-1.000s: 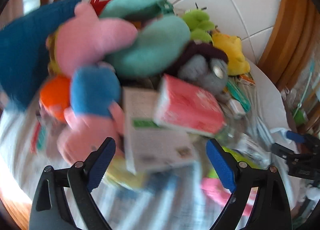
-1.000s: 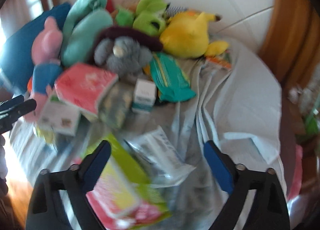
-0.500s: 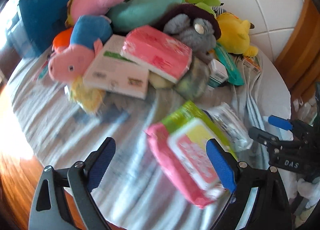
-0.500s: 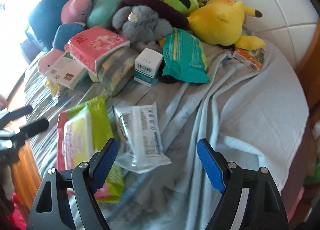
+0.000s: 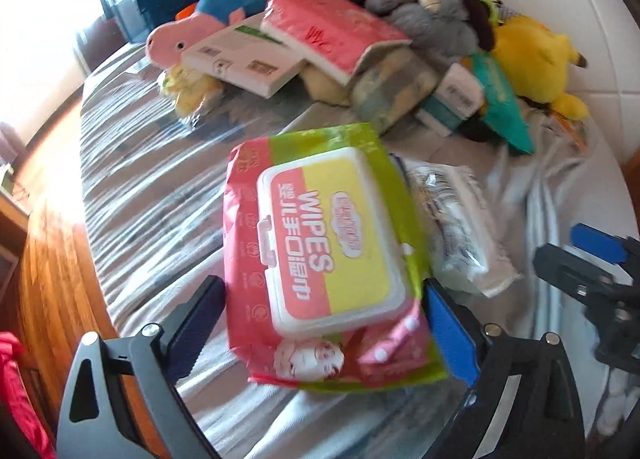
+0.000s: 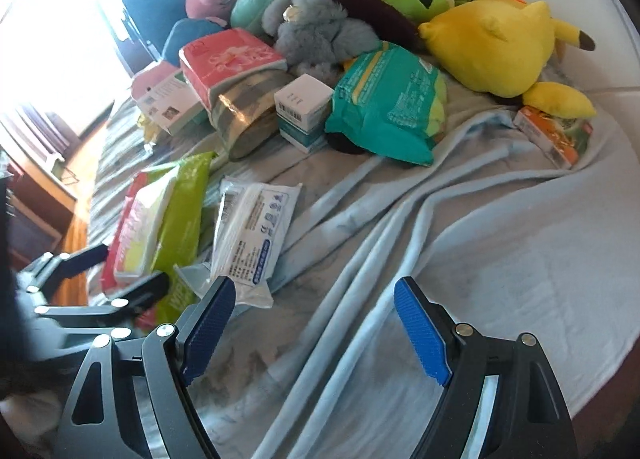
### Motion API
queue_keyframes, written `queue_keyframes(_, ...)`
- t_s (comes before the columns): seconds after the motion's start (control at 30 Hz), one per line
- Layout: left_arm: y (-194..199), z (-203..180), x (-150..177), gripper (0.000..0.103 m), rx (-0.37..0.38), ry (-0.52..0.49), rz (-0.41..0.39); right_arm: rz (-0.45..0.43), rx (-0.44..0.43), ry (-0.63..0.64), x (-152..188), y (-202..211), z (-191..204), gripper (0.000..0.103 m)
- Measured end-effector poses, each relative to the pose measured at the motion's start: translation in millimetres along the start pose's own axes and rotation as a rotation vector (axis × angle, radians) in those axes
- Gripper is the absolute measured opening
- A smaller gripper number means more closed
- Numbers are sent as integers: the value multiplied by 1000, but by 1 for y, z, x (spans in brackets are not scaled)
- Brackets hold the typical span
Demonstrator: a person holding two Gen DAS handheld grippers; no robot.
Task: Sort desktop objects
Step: 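Close the left tool on the WIPES pack while the right tool grips the white packet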
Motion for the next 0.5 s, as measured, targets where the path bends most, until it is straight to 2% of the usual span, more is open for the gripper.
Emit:
queue_keyframes(0.07,-3,0,0,97,14,7,-12,3,-24,9,0,-2,-1,82)
queue_keyframes(0.1,-2,2,1,92,22,8,-20,2,-31,10,-2,-6,0,82)
queue_keyframes(0.2,-1,9,2,87,20,5,-24,8,-40,3,-7,-19,5,82)
queue_keyframes(0.37,-5,24,3,87,4,20,-22,19,-63,-19,-13,-42,20,82)
queue_keyframes(0.5,-10,25,1,92,5,13,-24,50,-25,-5,-15,-61,24,82)
Point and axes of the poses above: each gripper's, at about its wrist camera, not at the fingertips, and y roughly against the way its jaws point, z to its left, x to its underside, the point moved 10 cm from there along -y, roughly the way its jaws point, and after that the axes turned 14 degrees about -x, right-handed, at the moved point
